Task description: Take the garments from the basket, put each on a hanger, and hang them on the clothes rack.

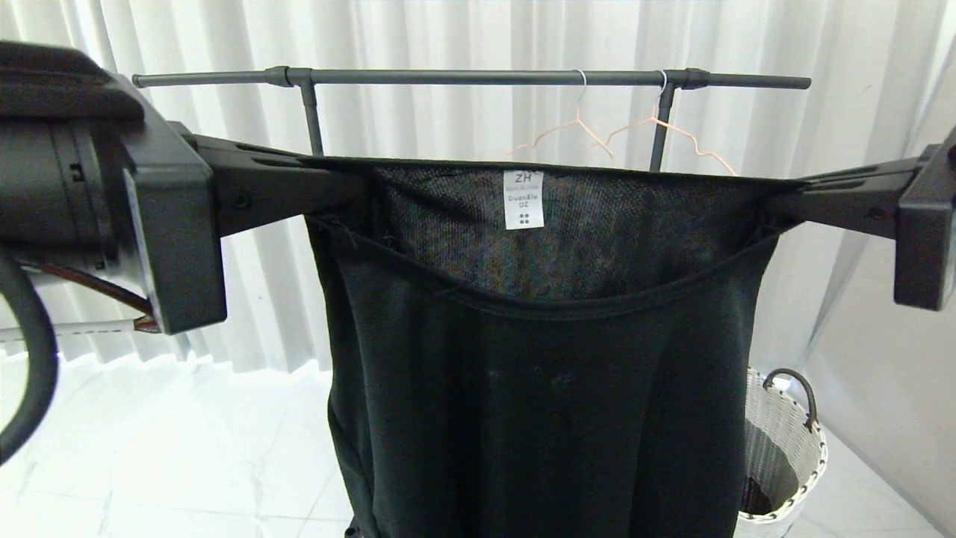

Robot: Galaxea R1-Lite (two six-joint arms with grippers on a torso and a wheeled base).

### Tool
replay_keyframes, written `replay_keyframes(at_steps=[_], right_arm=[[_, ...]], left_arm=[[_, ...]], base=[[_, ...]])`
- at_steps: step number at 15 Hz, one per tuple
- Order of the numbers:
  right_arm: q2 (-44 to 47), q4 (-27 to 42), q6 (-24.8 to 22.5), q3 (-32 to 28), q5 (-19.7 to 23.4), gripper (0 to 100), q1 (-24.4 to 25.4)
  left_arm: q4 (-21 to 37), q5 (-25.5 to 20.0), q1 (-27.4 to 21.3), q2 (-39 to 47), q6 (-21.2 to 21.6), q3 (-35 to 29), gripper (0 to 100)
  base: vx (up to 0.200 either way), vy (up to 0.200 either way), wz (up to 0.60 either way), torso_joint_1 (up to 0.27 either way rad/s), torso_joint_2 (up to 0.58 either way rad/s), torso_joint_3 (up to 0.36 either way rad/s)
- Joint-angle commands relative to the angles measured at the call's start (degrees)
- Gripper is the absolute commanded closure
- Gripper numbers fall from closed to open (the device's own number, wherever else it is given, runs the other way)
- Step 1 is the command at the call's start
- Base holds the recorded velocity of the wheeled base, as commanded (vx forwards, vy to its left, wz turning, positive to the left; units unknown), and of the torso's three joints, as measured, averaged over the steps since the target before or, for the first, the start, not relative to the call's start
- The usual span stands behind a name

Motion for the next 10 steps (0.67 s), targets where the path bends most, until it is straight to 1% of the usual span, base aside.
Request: replay_keyframes(at_steps=[1,2,3,4,5,7,8,10], right_arm=[[-4.97,2.94,0.14,2.32,0.1,100,0.05],[-9.1,8.39,0.32,4.16,1.33,100,0.67],[-10.42,10.67,0.32,4.6,3.44,100,1.72],[-10.77,11.46,0.32,4.78,4.58,100,2.42],[-10.77,11.64,0.32,5.3,5.99,100,4.8],[-10.51,11.64,0.32,5.92,6.43,100,11.39],[-10.16,11.64,0.32,5.92,6.43,100,13.32],[-9.37,11.55,0.23,5.83,6.34,100,14.2]], left_arm=[[-1.2,-0.31,-0.1,0.91,-0.01,-0.02,100],[-3.75,-1.72,-0.1,2.93,0.08,-0.54,100],[-5.51,-2.42,-0.1,5.04,0.34,-1.16,100],[-6.83,-2.51,-0.1,6.62,0.61,-1.6,100],[-10.25,-2.51,-0.71,9.87,0.52,-2.39,100],[-15.09,-2.42,-0.71,14.18,0.7,-4.76,100],[-15.35,-2.51,-0.8,15.32,0.7,-6.43,100],[-15.35,-2.51,-0.71,15.58,0.7,-7.4,100]], base=[[0.0,0.0,0.0,0.0,0.0,0.0],[0.0,0.0,0.0,0.0,0.0,0.0],[0.0,0.0,0.0,0.0,0.0,0.0],[0.0,0.0,0.0,0.0,0.0,0.0],[0.0,0.0,0.0,0.0,0.0,0.0],[0.0,0.0,0.0,0.0,0.0,0.0],[0.0,0.0,0.0,0.0,0.0,0.0],[0.0,0.0,0.0,0.0,0.0,0.0]])
